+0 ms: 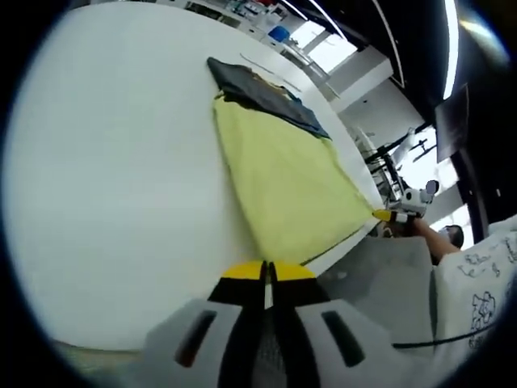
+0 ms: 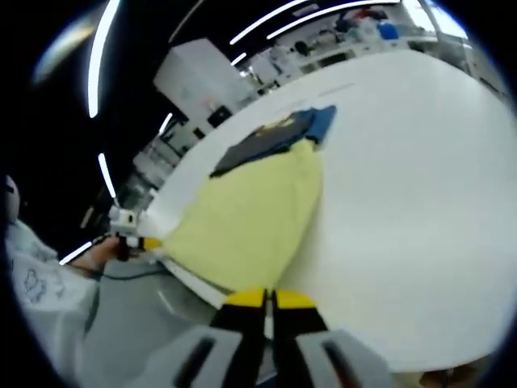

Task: Fold the garment on the visible template until the final outline fits inside the template.

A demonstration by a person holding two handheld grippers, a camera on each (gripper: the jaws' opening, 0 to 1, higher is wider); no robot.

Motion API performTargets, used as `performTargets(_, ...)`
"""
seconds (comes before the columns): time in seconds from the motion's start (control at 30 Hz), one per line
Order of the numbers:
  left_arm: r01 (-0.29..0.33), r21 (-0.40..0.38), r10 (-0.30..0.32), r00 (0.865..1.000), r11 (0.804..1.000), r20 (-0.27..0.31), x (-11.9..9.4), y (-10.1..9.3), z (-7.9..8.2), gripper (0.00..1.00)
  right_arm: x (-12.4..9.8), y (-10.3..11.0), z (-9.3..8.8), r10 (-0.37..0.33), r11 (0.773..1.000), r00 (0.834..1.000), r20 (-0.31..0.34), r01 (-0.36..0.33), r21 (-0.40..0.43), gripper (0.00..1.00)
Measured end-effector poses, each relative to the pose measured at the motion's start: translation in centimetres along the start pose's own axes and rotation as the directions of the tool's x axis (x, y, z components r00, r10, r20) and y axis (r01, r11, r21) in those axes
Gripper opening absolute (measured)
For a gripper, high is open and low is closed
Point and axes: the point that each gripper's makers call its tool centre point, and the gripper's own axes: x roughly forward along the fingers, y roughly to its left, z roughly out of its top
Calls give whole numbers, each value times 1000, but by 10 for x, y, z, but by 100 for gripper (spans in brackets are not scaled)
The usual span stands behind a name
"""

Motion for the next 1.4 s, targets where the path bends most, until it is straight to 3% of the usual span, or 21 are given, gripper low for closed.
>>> performTargets(0.4, 40, -17, -40, 999, 999, -19, -24, -39, -13, 0, -23, 22, -3, 29, 999, 999, 18, -30, 41, 0)
performTargets(0.6, 54, -22, -54, 998, 998, -17, -34, -49, -14, 0, -36, 29, -1, 53, 997, 998, 18, -54, 56, 0)
performTargets(0.67, 94, -64, -93, 995, 994, 23, -38, -59, -6, 0, -40, 34, 4, 64, 996, 998, 29, -66, 62, 0)
performTargets(0.83, 90, -31, -88, 995, 995, 55, -46, -62, 11, 0, -46, 44, 20, 82, 996, 996, 44, -84, 35, 0)
performTargets(1.13, 116, 5, -116, 981, 993, 154, -49, -62, 70, 0, -40, 46, 63, 113, 993, 989, 97, -115, 21, 0)
performTargets(1.23, 157, 13, -157, 970, 987, 186, -45, -63, 95, 0, -35, 43, 78, 113, 993, 988, 102, -115, 8, 0)
performTargets(1.4, 147, 51, -155, 968, 988, 197, -35, -56, 126, 0, -24, 44, 107, 119, 993, 987, 107, -117, -27, 0)
